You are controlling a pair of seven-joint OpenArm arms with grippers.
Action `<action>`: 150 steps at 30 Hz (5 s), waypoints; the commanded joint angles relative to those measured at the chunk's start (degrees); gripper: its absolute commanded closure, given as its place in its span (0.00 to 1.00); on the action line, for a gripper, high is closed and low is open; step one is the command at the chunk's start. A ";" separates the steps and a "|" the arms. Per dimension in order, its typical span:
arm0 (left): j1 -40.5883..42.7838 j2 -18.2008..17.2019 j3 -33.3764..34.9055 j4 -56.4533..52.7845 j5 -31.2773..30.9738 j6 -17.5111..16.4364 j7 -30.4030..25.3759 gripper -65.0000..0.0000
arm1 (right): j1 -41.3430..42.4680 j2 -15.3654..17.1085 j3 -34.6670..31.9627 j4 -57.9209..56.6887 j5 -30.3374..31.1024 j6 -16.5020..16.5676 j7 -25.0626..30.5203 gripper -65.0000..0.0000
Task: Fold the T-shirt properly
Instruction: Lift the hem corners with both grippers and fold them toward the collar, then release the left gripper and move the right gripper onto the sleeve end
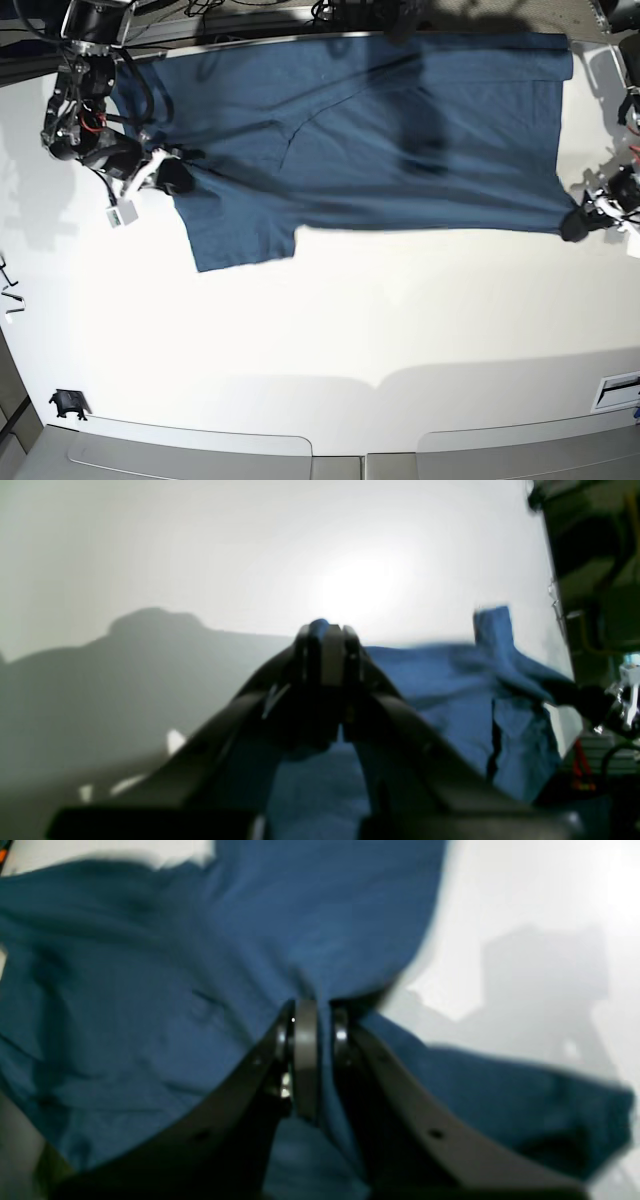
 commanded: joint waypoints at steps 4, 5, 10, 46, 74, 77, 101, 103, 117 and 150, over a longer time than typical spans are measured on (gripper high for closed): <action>-0.52 -1.46 -3.76 1.03 -6.38 -0.52 7.04 1.00 | 0.00 1.25 5.53 1.11 3.19 0.32 -1.40 1.00; -0.52 -1.44 -4.20 1.03 -7.93 -0.52 9.05 1.00 | -0.46 1.25 7.04 1.11 5.25 0.32 -2.36 1.00; 1.53 -1.64 -4.52 1.03 -12.33 -0.52 15.80 1.00 | -3.19 1.25 13.92 1.11 16.11 0.32 -8.70 1.00; 17.38 -5.57 -4.52 1.03 -12.55 -0.52 17.49 1.00 | -11.89 -0.85 19.19 1.09 8.07 0.32 -6.49 1.00; 17.18 -10.58 -4.52 2.47 -14.54 -0.52 19.71 0.69 | -7.32 4.09 19.30 1.11 9.49 0.32 -5.29 0.73; 17.20 -10.93 -4.52 3.87 -14.54 -0.52 19.28 0.69 | -4.26 3.93 19.30 1.11 10.16 0.32 -5.25 0.73; 16.94 -10.64 -15.02 4.98 -14.54 -0.52 15.91 0.69 | 4.92 3.76 2.47 -8.44 -5.68 -1.18 12.46 0.46; 16.94 -10.64 -15.02 4.98 -14.54 -0.52 15.91 0.69 | 5.14 3.74 -0.74 -11.06 -5.73 -2.19 14.71 0.46; 17.31 -10.67 -15.02 4.98 -14.54 -0.52 15.93 0.69 | 9.73 -4.22 -3.69 -14.25 -10.49 -2.23 12.87 0.46; 17.33 -10.64 -15.02 4.98 -14.54 -0.52 15.91 0.69 | 1.66 -7.65 -3.69 10.67 13.53 0.32 -7.41 1.00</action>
